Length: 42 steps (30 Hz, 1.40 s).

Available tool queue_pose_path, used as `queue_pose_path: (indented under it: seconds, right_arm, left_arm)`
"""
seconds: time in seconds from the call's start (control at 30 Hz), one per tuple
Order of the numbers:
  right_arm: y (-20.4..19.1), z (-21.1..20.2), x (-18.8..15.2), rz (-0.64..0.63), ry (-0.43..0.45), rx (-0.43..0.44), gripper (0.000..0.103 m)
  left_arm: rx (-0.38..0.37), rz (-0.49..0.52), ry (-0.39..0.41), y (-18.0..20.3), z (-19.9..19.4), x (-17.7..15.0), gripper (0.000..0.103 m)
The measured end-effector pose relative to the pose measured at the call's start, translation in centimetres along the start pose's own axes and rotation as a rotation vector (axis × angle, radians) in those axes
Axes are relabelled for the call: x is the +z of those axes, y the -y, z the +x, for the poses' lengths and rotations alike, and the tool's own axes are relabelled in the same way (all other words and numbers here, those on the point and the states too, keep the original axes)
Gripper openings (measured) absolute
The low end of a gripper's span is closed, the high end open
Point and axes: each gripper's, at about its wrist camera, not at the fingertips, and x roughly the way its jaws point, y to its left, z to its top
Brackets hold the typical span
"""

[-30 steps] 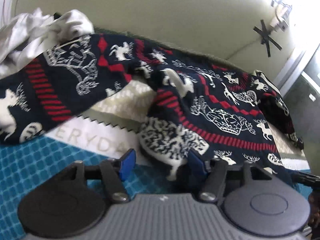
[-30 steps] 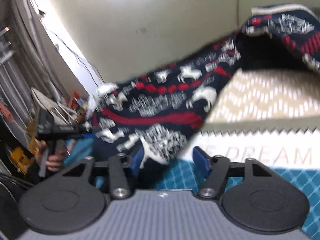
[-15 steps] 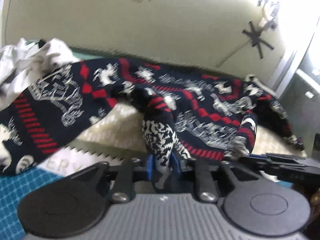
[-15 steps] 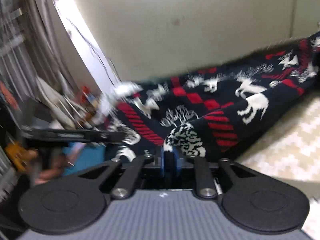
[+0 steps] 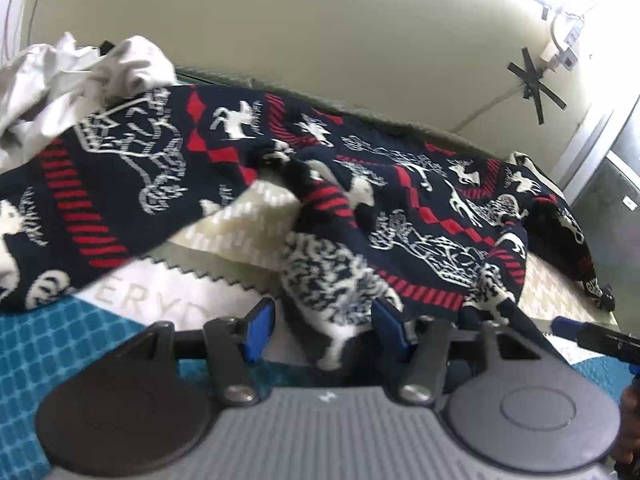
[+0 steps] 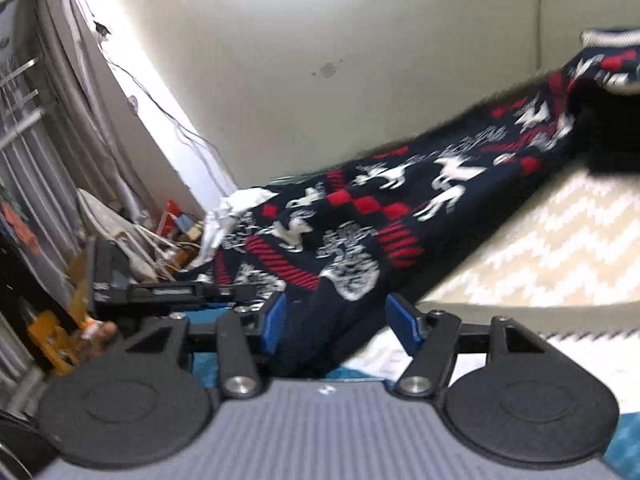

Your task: Fold small clothes

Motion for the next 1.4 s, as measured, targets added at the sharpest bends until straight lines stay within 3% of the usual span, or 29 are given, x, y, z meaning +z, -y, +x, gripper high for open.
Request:
queue_pose_path:
  seconds: [0.07, 0.1, 0.13, 0.17, 0.2, 0.27, 0.37, 0.47, 0.53, 0.57, 0.63, 0.7, 0.77, 0.8, 0.87, 0.93, 1.07, 1.27, 1.4]
  right_arm:
    - [-0.3, 1.3, 0.0, 0.034, -0.024, 0.039, 0.062]
    - [-0.6, 2.1, -0.2, 0.034, -0.045, 0.043, 0.057]
    - [-1.0, 3.0, -0.4, 0.022, -0.071, 0.029, 0.03]
    - [-1.3, 3.8, -0.6, 0.002, -0.103, -0.005, 0.009]
    - [-1.4, 4.2, -0.6, -0.011, -0.128, -0.043, 0.002]
    - [-1.3, 2.7, -0.2, -0.015, -0.097, -0.062, 0.002]
    - [-1.9, -4.2, 1.6, -0.04, 0.064, -0.044, 0.001]
    - [-3.2, -12.2, 2.3, -0.088, 0.209, -0.071, 0.001]
    - [-4.0, -16.1, 1.7, -0.108, 0.226, -0.132, 0.001]
    - [-4.3, -17.2, 1.1, -0.113, 0.211, -0.143, 0.001]
    - [-5.0, -17.8, -0.6, -0.156, 0.136, -0.186, 0.003]
    - [-4.7, -17.8, -2.4, -0.199, 0.04, -0.249, 0.014]
    - [-3.5, -17.3, -3.5, -0.19, -0.021, -0.331, 0.047]
    - [-2.9, -17.2, -3.6, -0.182, -0.008, -0.393, 0.066]
    - [-2.0, -17.5, -2.9, -0.16, 0.054, -0.431, 0.066]
    - [-1.5, -17.3, -1.7, -0.109, 0.101, -0.384, 0.069]
    - [-3.1, -13.4, 0.2, -0.176, 0.117, -0.279, 0.073]
    - [-7.4, -1.9, 2.9, -0.299, -0.011, -0.058, 0.069]
    - [-13.9, 9.1, 3.6, -0.466, -0.144, 0.087, 0.066]
  left_arm:
    - [0.011, 0.008, 0.0, 0.6, 0.5, -0.2, 0.049]
    - [0.026, 0.016, 0.001, 0.9, 0.6, -0.3, 0.041]
    - [0.044, 0.033, 0.006, 1.3, 0.7, -0.4, 0.034]
    - [0.044, 0.046, -0.002, 1.5, 0.6, -0.4, 0.02]
    - [0.03, 0.043, -0.011, 1.5, 0.2, -0.4, 0.017]
    - [-0.019, 0.028, -0.012, 1.2, -1.3, -0.1, 0.015]
    - [-0.118, 0.025, 0.018, 1.2, -5.5, 0.2, 0.014]
    - [-0.146, 0.116, 0.044, 2.5, -9.9, -0.5, 0.014]
    - [-0.159, 0.155, 0.023, 3.2, -11.1, -1.5, 0.016]
    - [-0.16, 0.164, -0.008, 3.5, -11.1, -2.1, 0.022]
    - [-0.146, 0.196, -0.054, 3.6, -10.6, -3.5, 0.027]
    - [-0.089, 0.195, -0.046, 2.7, -10.1, -4.3, 0.043]
    - [-0.004, 0.149, -0.036, 1.1, -9.6, -4.3, 0.044]
    - [0.042, 0.131, -0.024, 0.4, -9.5, -4.0, 0.044]
    - [0.167, 0.099, 0.018, -1.3, -9.8, -3.4, 0.049]
    - [0.273, 0.052, 0.059, -3.1, -10.4, -2.5, 0.05]
    - [0.377, -0.078, 0.131, -7.3, -12.3, -0.6, 0.059]
    - [0.457, -0.234, 0.229, -12.6, -16.5, 0.1, 0.059]
    - [0.474, -0.276, 0.27, -14.5, -18.9, -1.4, 0.06]
